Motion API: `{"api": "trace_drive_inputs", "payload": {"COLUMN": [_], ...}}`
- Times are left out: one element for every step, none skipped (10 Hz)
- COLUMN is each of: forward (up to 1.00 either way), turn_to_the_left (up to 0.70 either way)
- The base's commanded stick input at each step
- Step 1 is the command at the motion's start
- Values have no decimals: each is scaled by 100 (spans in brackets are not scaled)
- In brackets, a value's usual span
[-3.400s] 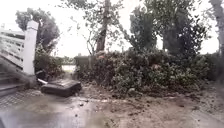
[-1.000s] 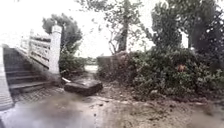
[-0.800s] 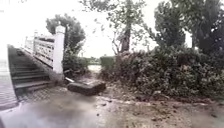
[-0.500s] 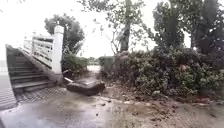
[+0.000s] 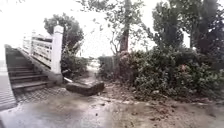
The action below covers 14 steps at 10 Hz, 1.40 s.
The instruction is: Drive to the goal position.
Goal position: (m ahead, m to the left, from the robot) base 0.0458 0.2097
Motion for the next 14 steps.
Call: {"api": "trace_drive_inputs", "payload": {"forward": [3, 3, 3, 3, 3, 3, 3, 3, 30, 45, 45, 45, 45, 45], "turn_to_the_left": [-12, -12, -12, -12, -12, -12, -12, -12, -21, -26, -26, -26, -26, -26]}}
